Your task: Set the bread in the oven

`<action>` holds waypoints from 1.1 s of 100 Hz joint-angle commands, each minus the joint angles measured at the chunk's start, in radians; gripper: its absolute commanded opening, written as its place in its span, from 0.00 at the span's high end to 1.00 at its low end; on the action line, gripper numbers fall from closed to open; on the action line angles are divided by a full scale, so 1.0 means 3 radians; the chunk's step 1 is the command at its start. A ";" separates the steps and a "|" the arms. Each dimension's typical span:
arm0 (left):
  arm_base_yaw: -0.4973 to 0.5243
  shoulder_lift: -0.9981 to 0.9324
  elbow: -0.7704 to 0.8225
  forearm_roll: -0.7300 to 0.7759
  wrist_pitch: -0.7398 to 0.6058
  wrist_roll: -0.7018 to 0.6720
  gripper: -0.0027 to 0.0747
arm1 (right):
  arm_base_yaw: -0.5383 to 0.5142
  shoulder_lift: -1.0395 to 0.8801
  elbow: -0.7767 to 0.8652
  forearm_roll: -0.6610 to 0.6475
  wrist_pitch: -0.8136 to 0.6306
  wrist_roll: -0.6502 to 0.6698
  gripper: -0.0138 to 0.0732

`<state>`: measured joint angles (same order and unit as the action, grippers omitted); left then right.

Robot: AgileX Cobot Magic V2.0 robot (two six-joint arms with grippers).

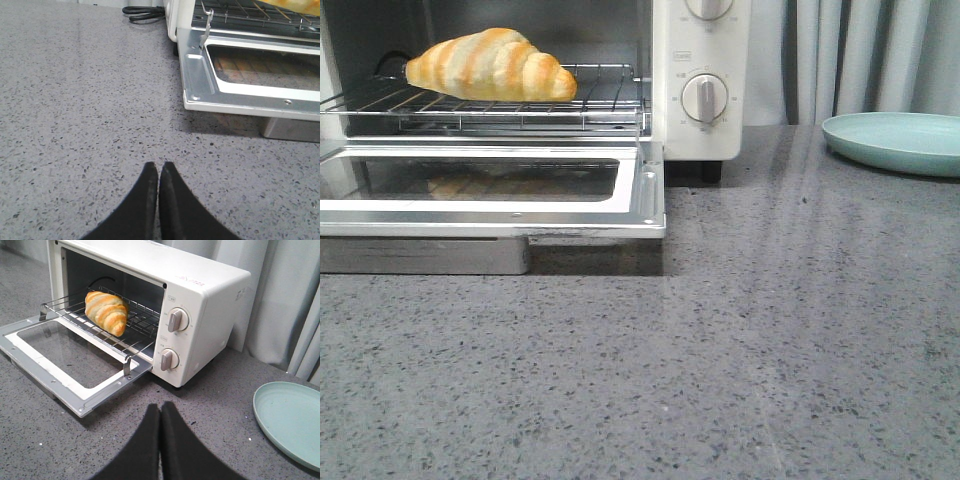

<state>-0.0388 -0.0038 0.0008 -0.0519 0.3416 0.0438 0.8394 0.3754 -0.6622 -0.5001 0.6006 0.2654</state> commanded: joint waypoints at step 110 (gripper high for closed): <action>0.0007 -0.0102 0.0079 -0.0031 -0.0147 -0.0026 0.99 | -0.2572 -0.0614 0.1997 0.1176 -0.2002 -0.0969 0.92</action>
<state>-0.0388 -0.0038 0.0008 -0.0519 0.3433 0.0428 0.1132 0.2646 -0.0755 -0.1740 0.0157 0.0000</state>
